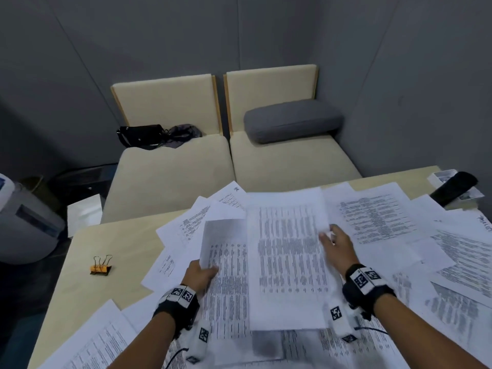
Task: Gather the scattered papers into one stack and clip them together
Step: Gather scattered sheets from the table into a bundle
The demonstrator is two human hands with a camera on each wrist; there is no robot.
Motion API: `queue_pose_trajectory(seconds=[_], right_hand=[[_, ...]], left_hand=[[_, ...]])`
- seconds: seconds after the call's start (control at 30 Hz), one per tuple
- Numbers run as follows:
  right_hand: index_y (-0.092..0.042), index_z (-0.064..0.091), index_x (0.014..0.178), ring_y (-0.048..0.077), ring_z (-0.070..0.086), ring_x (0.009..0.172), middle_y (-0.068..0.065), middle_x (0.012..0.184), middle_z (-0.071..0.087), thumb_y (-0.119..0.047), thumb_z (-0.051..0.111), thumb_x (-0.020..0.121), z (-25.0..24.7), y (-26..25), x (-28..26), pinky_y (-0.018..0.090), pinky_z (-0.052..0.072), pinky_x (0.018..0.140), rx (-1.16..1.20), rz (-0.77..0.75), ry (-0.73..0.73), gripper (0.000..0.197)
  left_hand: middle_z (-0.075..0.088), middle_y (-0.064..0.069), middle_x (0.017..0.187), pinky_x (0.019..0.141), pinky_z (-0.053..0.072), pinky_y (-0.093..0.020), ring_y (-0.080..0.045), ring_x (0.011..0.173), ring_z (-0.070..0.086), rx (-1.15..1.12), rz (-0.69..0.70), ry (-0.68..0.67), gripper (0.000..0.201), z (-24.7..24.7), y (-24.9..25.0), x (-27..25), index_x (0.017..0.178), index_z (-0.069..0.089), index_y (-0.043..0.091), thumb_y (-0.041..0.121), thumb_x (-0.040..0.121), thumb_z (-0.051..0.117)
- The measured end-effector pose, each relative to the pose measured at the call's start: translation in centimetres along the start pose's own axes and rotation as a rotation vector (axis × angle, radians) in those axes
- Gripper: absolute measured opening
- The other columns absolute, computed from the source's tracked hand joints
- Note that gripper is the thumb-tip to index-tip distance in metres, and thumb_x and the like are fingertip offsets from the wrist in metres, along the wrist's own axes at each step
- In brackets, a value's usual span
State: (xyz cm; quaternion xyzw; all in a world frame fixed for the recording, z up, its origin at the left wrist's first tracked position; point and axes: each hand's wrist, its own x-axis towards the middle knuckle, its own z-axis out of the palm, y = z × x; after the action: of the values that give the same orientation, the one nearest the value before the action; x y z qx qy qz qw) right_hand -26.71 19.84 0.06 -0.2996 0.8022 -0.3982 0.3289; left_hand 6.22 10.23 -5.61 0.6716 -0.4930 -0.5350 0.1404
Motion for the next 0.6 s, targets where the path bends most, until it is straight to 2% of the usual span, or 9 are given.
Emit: queue_pose_trajectory(seconds=[0.1,0.17,0.2,0.27,0.3,0.37,0.43,0.5,0.6], right_hand=[[-0.010,0.048,0.134,0.027,0.045,0.132,0.008,0.139,0.051,-0.020,0.047,0.101,1.2,0.9,-1.7,0.036,0.038,0.103,0.055,0.042,-0.008,0.035],[-0.010,0.050,0.129,0.020,0.050,0.124,0.001,0.133,0.053,-0.022,0.047,0.100,1.5,1.6,-2.3,0.033,0.039,0.100,0.019,0.079,0.002,0.032],[-0.011,0.052,0.120,0.017,0.053,0.113,-0.004,0.124,0.056,-0.022,0.047,0.100,1.7,2.1,-2.4,0.029,0.040,0.093,-0.009,0.088,-0.017,0.023],[-0.016,0.053,0.107,0.019,0.056,0.099,-0.001,0.109,0.064,-0.022,0.048,0.099,2.3,3.2,-2.6,0.028,0.043,0.083,-0.040,0.134,-0.070,0.012],[-0.014,0.053,0.112,0.021,0.057,0.102,0.002,0.115,0.064,-0.023,0.048,0.099,2.5,3.8,-2.7,0.031,0.045,0.087,-0.032,0.166,-0.109,0.017],[-0.012,0.043,0.138,0.026,0.050,0.126,0.005,0.143,0.048,-0.025,0.046,0.100,3.0,4.8,-3.1,0.037,0.039,0.107,-0.033,0.229,-0.179,0.040],[-0.011,0.032,0.146,0.027,0.037,0.139,0.007,0.153,0.035,-0.024,0.044,0.101,3.2,5.3,-3.6,0.037,0.031,0.112,-0.087,0.239,-0.225,0.048],[-0.010,0.036,0.142,0.027,0.041,0.136,0.010,0.151,0.038,-0.024,0.043,0.101,3.2,5.9,-4.0,0.034,0.034,0.107,-0.179,0.195,-0.271,0.044],[-0.008,0.044,0.134,0.027,0.052,0.121,0.011,0.136,0.052,-0.024,0.049,0.099,2.7,6.5,-4.2,0.031,0.041,0.099,-0.241,0.180,-0.265,0.038]], left_hand=[[0.053,-0.004,0.059,0.038,0.041,-0.018,-0.013,0.047,0.049,-0.063,0.061,-0.063,0.017,1.7,2.6,-1.3,0.102,0.059,-0.010,0.002,0.090,0.061],[0.061,-0.009,0.067,0.046,0.047,-0.021,-0.016,0.052,0.055,-0.135,0.070,-0.106,0.023,3.0,3.9,-1.8,0.106,0.061,-0.010,0.008,0.093,0.060],[0.069,-0.015,0.084,0.061,0.053,-0.025,-0.023,0.067,0.064,-0.151,0.068,-0.127,0.032,3.5,4.5,-2.1,0.111,0.061,-0.008,0.020,0.095,0.059],[0.060,-0.017,0.128,0.096,0.048,-0.038,-0.032,0.111,0.061,-0.097,0.034,-0.146,0.068,4.9,4.6,-1.8,0.128,0.055,0.000,0.057,0.091,0.050],[0.056,-0.018,0.134,0.101,0.043,-0.042,-0.033,0.120,0.056,-0.060,0.035,-0.164,0.085,5.6,4.5,-1.6,0.132,0.052,0.002,0.072,0.084,0.045],[0.063,-0.024,0.114,0.094,0.047,-0.043,-0.034,0.108,0.062,0.032,0.094,-0.211,0.095,7.1,4.7,-1.9,0.118,0.060,0.001,0.083,0.072,0.048],[0.070,-0.018,0.106,0.092,0.052,-0.043,-0.028,0.094,0.068,0.167,0.148,-0.289,0.081,8.5,4.7,-2.3,0.114,0.064,0.002,0.071,0.071,0.065],[0.069,-0.002,0.087,0.078,0.055,-0.031,-0.015,0.073,0.065,0.250,0.154,-0.366,0.039,9.5,4.4,-2.6,0.101,0.064,0.010,0.039,0.077,0.076],[0.066,-0.009,0.085,0.072,0.060,-0.036,-0.026,0.077,0.067,0.351,0.100,-0.283,0.022,10.1,3.2,-2.3,0.098,0.058,0.008,0.009,0.078,0.066]])
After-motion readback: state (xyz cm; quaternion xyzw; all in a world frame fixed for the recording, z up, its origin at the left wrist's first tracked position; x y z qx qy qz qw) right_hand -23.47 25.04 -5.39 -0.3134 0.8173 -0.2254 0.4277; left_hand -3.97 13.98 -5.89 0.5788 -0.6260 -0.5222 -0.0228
